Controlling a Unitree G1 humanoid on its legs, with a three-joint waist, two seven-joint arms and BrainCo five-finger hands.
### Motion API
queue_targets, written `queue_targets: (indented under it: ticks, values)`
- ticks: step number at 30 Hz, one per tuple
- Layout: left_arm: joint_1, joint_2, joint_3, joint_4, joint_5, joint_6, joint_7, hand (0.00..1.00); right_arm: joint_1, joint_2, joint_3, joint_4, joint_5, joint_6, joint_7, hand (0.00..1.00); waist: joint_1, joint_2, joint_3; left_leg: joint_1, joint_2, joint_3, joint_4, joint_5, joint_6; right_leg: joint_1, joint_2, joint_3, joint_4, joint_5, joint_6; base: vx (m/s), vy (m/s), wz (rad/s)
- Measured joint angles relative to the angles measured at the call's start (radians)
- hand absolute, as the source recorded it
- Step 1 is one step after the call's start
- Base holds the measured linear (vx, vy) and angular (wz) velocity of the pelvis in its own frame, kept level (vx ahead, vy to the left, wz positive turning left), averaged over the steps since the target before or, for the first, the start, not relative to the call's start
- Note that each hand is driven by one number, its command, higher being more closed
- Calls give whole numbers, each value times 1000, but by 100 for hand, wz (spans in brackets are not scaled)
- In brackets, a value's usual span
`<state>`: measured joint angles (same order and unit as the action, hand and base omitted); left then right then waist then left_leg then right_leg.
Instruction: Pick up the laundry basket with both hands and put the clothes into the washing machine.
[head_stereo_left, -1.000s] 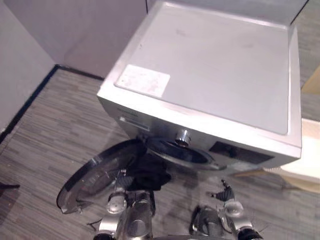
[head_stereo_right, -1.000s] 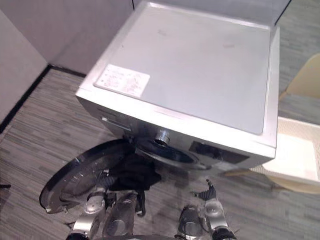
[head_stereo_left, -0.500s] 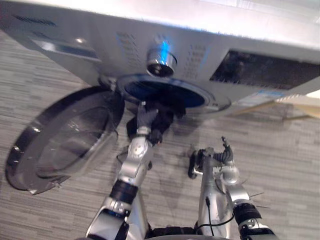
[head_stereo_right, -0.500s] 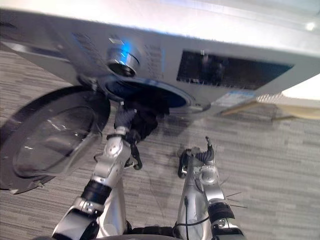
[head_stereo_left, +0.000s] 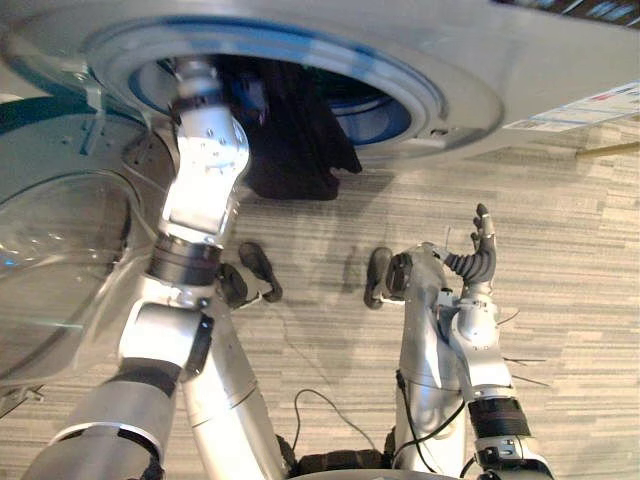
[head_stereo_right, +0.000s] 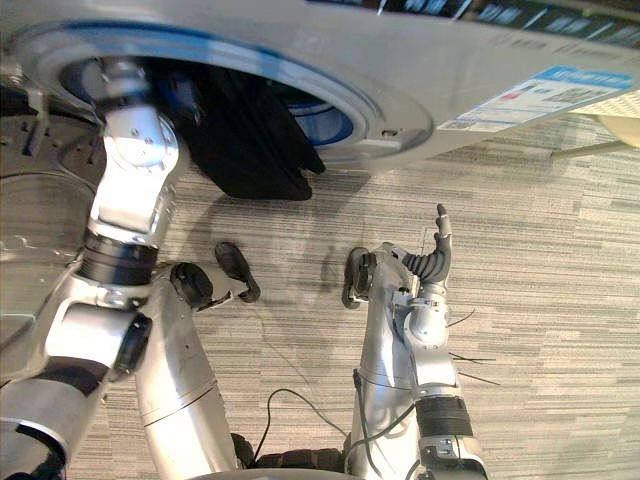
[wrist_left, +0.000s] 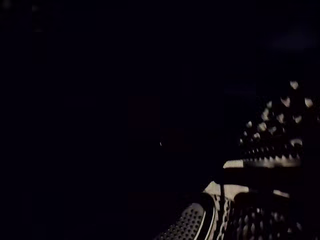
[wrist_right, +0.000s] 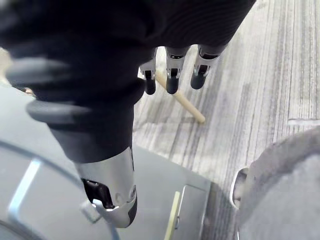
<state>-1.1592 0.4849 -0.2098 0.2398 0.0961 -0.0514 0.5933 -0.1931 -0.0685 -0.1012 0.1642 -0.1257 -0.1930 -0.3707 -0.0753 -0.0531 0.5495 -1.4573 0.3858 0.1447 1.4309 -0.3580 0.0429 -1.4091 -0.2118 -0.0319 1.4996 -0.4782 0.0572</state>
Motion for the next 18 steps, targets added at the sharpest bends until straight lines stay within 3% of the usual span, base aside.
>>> queue_targets:
  ticks: [4,9,10,15,18]
  values:
    - [-207,113,-121,81,294,90,61,100,15,-9,2,-34,37,-56,5,0,-16,-12,1,-42,3,3,7,-3,-3,-45,5,5,4,2,2,10,-17,-4]
    - [-387,159,-201,163,472,147,90,100,53,1,6,-98,56,-108,24,0,-18,-26,3,-103,24,-9,41,-4,10,-95,22,0,19,8,1,50,-25,-15]
    - [-408,164,-213,196,497,163,90,0,55,-2,14,-104,57,-116,30,0,-21,-26,3,-112,34,-11,61,-12,18,-100,24,0,33,6,2,48,-11,-9]
    - [-443,161,-220,250,554,184,82,0,73,-16,29,-123,69,-151,45,0,-21,-26,3,-144,33,-33,95,-32,5,-114,15,-9,57,-1,4,26,-10,-2]
    - [-448,139,-221,285,554,184,17,0,76,-24,28,-122,77,-141,45,0,-18,-26,3,-149,24,-31,114,-40,17,-114,-3,-10,82,-14,9,31,-25,19]
